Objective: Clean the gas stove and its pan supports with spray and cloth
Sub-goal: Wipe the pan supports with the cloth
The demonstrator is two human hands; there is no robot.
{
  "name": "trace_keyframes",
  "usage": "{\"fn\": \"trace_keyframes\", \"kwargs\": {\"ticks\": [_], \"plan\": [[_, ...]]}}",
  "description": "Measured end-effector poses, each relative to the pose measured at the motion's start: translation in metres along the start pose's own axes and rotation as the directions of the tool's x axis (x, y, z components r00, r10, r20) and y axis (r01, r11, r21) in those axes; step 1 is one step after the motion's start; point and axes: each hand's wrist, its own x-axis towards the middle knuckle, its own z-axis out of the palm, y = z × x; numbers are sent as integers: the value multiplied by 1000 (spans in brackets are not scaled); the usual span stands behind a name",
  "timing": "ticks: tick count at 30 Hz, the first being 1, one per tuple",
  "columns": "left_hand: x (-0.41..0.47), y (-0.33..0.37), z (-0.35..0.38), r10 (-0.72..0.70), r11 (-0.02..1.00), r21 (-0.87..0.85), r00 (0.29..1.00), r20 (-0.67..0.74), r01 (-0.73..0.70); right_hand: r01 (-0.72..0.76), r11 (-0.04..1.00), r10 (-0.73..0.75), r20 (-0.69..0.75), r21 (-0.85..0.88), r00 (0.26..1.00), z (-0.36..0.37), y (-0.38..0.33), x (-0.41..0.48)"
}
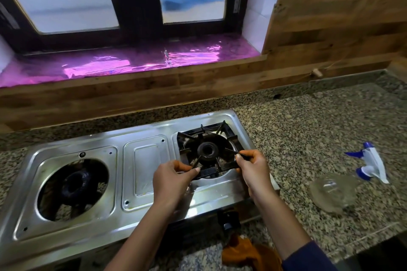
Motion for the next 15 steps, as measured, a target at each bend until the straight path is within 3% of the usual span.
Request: {"fn": "trace_keyframes", "kwargs": {"ticks": [6,9,15], "plan": [[-3,-4,-2,69,991,119,997,-38,-64,76,971,-82,-16,-227,996,-2,7,-5],[-1,-9,0,113,978,183,993,-41,-104,189,903,-212,-17,-386,977,-7,3,-6],[-6,-16,7,144,947,300,987,-73,-116,181,759,-266,-43,-626,963,-11,4,-10]]}}
